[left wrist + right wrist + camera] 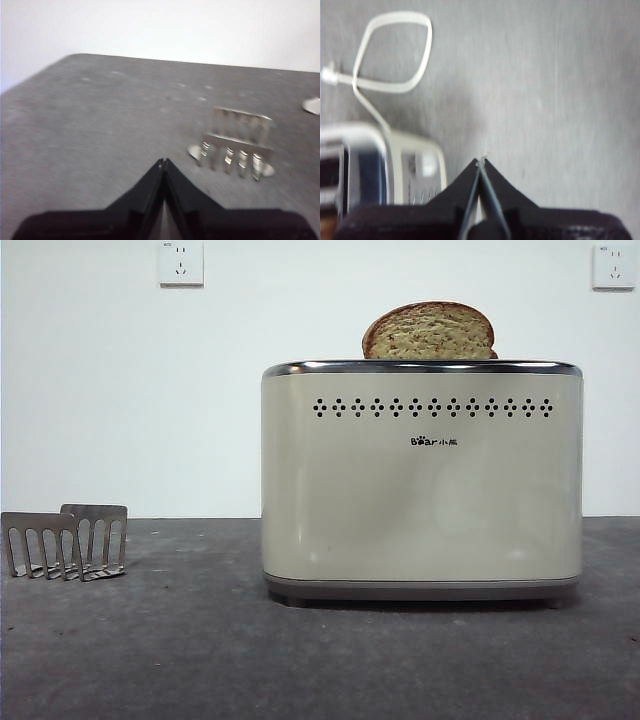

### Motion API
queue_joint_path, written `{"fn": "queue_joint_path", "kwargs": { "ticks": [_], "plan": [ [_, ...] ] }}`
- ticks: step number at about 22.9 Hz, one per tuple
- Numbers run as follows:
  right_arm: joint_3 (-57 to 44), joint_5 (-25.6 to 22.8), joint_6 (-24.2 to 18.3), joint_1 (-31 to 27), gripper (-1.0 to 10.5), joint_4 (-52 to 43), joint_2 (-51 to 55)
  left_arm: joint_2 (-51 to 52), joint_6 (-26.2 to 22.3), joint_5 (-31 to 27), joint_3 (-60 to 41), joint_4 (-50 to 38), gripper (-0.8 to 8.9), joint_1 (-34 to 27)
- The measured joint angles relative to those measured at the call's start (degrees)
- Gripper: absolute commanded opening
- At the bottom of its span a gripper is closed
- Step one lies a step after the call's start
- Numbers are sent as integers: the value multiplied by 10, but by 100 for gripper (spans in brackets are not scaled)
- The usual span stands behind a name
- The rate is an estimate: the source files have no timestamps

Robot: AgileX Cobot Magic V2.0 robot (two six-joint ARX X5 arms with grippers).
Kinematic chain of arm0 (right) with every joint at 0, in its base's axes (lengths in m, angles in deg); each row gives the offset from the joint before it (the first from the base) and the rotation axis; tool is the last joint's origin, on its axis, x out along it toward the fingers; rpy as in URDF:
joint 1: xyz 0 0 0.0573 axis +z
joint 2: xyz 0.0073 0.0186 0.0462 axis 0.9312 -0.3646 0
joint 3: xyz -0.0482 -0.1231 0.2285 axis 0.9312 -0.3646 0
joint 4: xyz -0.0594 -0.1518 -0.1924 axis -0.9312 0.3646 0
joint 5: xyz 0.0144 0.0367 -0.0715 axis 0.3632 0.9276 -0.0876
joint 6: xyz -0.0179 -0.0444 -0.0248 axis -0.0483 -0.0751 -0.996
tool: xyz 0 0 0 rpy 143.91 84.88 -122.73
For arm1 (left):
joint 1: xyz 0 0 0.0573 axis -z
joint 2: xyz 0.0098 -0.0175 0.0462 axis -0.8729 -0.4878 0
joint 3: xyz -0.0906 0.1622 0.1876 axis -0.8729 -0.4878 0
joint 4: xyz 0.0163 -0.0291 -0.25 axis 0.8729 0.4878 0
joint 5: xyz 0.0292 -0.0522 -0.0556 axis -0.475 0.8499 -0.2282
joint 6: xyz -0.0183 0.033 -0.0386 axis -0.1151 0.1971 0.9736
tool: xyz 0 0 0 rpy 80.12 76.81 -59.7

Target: Pick up a slice of bread from the rack,put the bread on the toaster,press the button

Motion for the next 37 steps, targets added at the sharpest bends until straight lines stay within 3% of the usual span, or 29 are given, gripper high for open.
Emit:
{"fn": "queue_joint_path", "kwargs": {
  "ticks": [6,21,23,26,29,31,37],
  "plan": [
    [0,0,0,0,0,-102,-2,28,-31,37,-1,36,-2,5],
    [0,0,0,0,0,-122,-2,0,-34,39,-1,35,-2,5],
    [-12,-20,0,0,0,-152,3,-6,-34,40,-1,35,-2,5],
    [-146,-94,0,19,0,-272,99,-11,-34,40,-1,34,-2,5],
    [-338,-94,-2,55,0,-454,275,-16,-34,39,-1,33,-2,5],
    [-455,-105,-9,56,0,-527,376,-20,-34,39,-1,33,-2,5],
    [-698,-183,-23,53,1,-631,555,-23,-34,40,-1,33,-2,5]
  ]
}}
